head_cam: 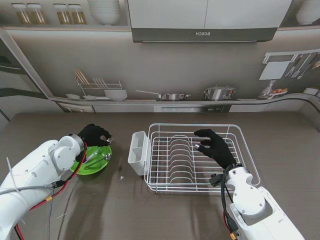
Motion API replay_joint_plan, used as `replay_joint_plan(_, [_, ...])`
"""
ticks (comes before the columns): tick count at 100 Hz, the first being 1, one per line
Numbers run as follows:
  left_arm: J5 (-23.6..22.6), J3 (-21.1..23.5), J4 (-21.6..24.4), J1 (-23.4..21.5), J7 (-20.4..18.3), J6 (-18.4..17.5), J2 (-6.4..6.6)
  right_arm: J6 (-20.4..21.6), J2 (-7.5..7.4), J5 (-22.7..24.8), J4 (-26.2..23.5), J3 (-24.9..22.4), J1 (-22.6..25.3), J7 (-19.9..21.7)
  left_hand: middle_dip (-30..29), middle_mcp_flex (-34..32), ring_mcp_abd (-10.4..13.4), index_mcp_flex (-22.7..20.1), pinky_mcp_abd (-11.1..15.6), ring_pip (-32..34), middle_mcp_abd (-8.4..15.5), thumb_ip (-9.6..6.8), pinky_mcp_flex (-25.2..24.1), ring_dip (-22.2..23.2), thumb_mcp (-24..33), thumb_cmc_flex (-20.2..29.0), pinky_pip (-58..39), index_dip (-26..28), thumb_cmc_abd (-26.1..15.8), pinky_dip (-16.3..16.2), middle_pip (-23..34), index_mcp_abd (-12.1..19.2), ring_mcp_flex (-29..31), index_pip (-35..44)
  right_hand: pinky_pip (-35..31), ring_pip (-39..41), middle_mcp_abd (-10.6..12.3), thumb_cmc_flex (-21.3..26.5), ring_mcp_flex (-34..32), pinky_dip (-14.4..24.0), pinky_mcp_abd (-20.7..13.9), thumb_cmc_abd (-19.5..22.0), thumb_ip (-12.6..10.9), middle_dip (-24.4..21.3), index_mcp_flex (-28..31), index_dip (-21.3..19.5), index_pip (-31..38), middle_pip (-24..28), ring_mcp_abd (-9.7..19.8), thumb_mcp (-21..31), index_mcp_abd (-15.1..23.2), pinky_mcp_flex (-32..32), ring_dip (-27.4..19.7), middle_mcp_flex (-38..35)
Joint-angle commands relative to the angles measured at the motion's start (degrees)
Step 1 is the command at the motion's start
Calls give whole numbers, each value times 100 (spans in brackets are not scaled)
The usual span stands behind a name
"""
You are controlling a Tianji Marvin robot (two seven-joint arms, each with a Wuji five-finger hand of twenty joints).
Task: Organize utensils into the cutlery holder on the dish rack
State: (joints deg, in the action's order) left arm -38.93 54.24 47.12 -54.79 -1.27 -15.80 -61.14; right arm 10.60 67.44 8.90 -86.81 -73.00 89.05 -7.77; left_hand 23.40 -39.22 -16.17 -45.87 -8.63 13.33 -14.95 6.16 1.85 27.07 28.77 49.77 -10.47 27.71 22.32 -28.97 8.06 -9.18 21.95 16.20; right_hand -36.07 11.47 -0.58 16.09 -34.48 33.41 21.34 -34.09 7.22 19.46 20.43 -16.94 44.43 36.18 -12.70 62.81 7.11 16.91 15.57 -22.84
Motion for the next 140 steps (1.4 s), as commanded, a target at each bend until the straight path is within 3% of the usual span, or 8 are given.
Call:
replay_joint_plan(1, [48, -2, -28, 22, -58, -12, -52, -9, 26, 1, -1, 7, 15, 68, 62, -114, 54, -131, 11, 91, 3, 82, 0, -11, -182, 320, 165, 177, 17, -93, 36, 121, 15, 116, 108, 46, -2, -114, -125, 90, -54, 84, -112, -70, 33, 112, -86, -52, 70, -46, 26, 14, 54, -12])
replay_joint_plan(30, [152, -67, -238, 82, 201, -94, -123, -16, 27, -19, 2, 7, 16, 73, 107, -294, 56, -302, -45, 217, 73, 30, 153, 12, -479, 779, 109, 471, 229, -104, 117, 317, 165, 726, 113, 48, 2, -108, -131, 96, -55, 99, -114, -70, 28, 115, -92, -54, 60, -45, 21, 18, 55, -1])
replay_joint_plan(34, [183, -74, -268, 89, 228, -102, -136, -19, 27, -28, -2, 5, 19, 76, 128, -313, 59, -267, -48, 253, 69, -29, 168, -4, -617, 881, 110, 321, 199, -92, 125, 325, 171, 1074, 114, 49, 1, -107, -130, 97, -54, 103, -115, -70, 29, 115, -91, -52, 62, -43, 34, 17, 56, -2])
replay_joint_plan(52, [297, -116, -426, 131, 435, -155, -205, -27, 31, -38, 6, 7, 11, 69, 186, -474, 44, -498, -80, 347, 113, -27, 291, 17, -447, 977, 57, 721, 259, -107, 213, 546, 287, 1777, 119, 48, 1, -101, -128, 98, -57, 109, -116, -69, 31, 115, -91, -51, 59, -37, 29, 19, 55, -4])
replay_joint_plan(69, [392, -153, -515, 156, 507, -193, -248, -35, 30, -60, 4, 6, 15, 88, 220, -598, 44, -636, -98, 421, 191, -14, 379, 10, -352, 1068, 23, 675, 152, -114, 257, 672, 380, 2450, 122, 46, -3, -103, -123, 101, -55, 118, -115, -68, 21, 117, -95, -49, 68, -36, 27, 20, 54, 1])
replay_joint_plan(107, [455, -80, -455, 117, 398, -240, -238, -64, 33, -95, 8, 2, 10, 94, 304, -644, 121, -380, -52, 487, 381, -28, 412, 3, -512, 1247, 27, 1143, -165, -84, 358, 486, 429, 2975, 130, 46, 0, -103, -125, 107, -63, 136, -118, -70, 15, 119, -98, -50, 62, -38, 29, 24, 54, 0])
replay_joint_plan(140, [181, 537, 275, -278, 141, -249, -102, -57, 34, -100, 10, 5, 7, 96, 443, -682, 188, -133, -30, 508, 393, 5, 418, -5, -656, 1446, 25, 1644, -353, -73, 479, 270, 441, 3198, 143, 45, -4, -110, -124, 114, -58, 156, -118, -71, -13, 122, -102, -53, 57, -44, 17, 26, 54, 17])
